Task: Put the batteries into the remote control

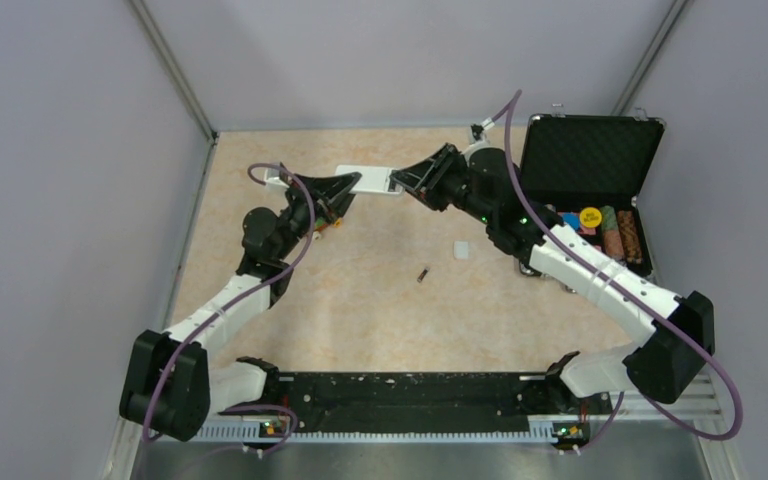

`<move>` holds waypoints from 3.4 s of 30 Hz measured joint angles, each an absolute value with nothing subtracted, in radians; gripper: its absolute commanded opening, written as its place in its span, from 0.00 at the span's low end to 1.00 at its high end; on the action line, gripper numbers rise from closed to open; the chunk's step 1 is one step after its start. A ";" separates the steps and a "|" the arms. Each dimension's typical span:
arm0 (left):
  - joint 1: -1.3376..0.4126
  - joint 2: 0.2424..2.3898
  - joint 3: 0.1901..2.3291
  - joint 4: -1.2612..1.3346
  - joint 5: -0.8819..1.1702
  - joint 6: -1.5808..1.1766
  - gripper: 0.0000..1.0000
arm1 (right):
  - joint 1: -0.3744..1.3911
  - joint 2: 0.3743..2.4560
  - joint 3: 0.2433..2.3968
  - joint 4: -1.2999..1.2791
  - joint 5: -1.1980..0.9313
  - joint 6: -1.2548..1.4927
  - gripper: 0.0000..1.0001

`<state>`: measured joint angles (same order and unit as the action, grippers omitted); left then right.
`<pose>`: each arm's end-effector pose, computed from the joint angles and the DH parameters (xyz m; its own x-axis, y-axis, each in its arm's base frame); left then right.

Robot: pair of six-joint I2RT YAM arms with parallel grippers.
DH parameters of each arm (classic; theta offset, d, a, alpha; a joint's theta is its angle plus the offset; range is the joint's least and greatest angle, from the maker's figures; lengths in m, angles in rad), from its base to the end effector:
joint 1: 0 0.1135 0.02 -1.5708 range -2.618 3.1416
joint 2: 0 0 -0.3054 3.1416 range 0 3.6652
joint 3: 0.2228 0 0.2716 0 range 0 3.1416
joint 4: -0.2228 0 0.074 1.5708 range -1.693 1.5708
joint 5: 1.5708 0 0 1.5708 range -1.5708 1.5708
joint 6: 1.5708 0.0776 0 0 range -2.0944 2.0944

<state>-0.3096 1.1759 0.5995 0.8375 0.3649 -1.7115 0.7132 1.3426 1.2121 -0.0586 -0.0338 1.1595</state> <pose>0.2762 -0.1174 0.3392 -0.6414 -0.7659 0.0443 0.1575 -0.1879 -0.9695 0.2783 0.2442 0.4075 -0.6792 0.6237 -0.3868 -0.1411 0.4062 0.9028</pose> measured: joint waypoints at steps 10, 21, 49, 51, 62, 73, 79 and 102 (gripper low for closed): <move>-0.298 1.063 0.575 0.767 0.345 -1.444 0.00 | 0.716 1.345 1.213 -0.137 -0.049 1.085 0.74; -0.253 1.052 0.545 0.647 0.420 -1.186 0.00 | 0.644 1.261 1.198 -0.225 -0.011 1.044 0.48; -0.139 0.929 0.524 0.252 0.392 -1.016 0.00 | 0.750 1.860 1.234 -0.604 0.203 0.880 0.39; -0.126 0.925 0.531 0.229 0.382 -1.010 0.00 | 0.759 1.869 1.248 -0.604 0.209 0.870 0.39; -0.104 0.892 0.577 0.081 0.296 -0.968 0.00 | 0.781 1.877 1.333 -0.625 0.235 0.824 0.42; -0.079 0.854 0.767 -0.257 -0.070 -0.837 0.00 | 0.823 2.115 1.643 -0.454 0.264 0.649 0.58; -0.073 0.835 0.767 -0.337 -0.152 -0.819 0.00 | 0.839 2.225 1.711 -0.441 0.343 0.537 0.62; -0.039 0.809 0.772 -0.377 -0.199 -0.806 0.00 | 0.861 2.099 1.589 -0.438 0.222 0.270 0.62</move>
<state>-0.0387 0.8085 0.7719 -0.3775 -0.1986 -0.8059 0.8608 2.0995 1.5887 -0.4377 0.2218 0.2703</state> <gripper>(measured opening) 0.261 0.609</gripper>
